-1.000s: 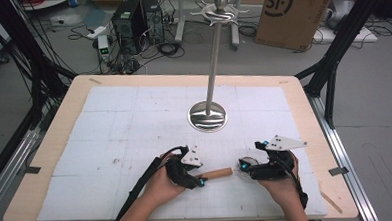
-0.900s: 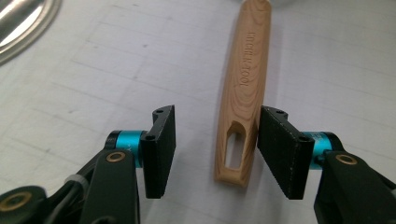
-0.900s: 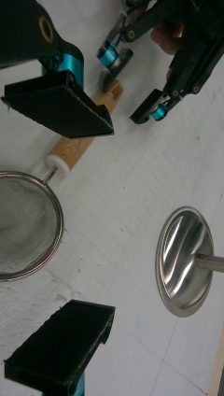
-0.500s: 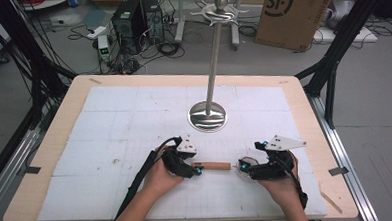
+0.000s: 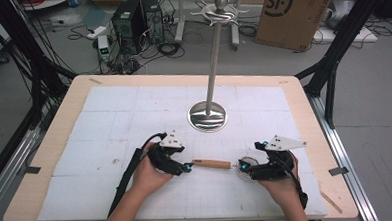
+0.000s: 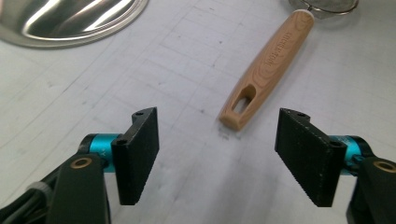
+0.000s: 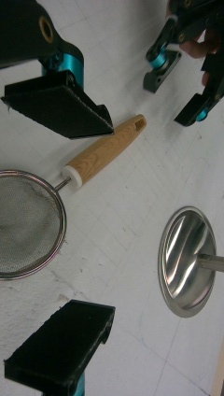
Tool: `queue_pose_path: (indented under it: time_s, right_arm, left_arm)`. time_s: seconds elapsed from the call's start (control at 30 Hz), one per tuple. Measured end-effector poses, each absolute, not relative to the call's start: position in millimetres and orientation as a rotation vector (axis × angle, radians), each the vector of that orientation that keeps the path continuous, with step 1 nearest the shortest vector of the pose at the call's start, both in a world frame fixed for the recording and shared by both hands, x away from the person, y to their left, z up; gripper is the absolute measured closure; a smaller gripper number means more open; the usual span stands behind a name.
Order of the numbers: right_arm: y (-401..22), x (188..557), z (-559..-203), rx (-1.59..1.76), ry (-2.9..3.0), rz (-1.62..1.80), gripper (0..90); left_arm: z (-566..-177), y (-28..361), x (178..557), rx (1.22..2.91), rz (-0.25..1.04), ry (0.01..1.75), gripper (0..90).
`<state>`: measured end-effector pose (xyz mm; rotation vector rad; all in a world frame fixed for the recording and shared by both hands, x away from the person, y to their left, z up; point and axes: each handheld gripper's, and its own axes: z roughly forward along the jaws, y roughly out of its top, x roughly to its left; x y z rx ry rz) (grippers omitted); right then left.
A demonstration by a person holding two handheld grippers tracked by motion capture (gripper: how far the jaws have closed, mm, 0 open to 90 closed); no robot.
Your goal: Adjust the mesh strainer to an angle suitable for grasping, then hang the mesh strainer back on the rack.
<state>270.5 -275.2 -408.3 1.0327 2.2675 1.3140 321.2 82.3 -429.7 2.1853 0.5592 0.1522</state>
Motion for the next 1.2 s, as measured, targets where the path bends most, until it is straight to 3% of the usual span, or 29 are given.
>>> queue_pose_path:
  time_s: [0.27, 0.63, 0.87, 1.2]
  right_arm:
    - [-272.5, 271.5, -410.1, 1.028, 2.283, 1.301, 10.5]
    - [-267.1, 273.6, -413.7, 1.027, 2.312, 1.271, 10.5]
    - [-263.3, 273.3, -414.2, 1.011, 2.330, 1.265, 10.5]
    - [-257.2, 274.4, -416.0, 0.996, 2.360, 1.254, 10.5]
  left_arm:
    - [-419.3, 125.3, 317.0, 2.095, 0.125, 0.598, 19.0]
    - [-409.5, 159.7, 314.1, 2.047, 0.186, 0.625, 6.5]
    - [-408.0, 165.1, 314.5, 2.032, 0.206, 0.637, 1.6]
    - [-407.8, 169.2, 315.8, 2.015, 0.212, 0.635, 1.6]
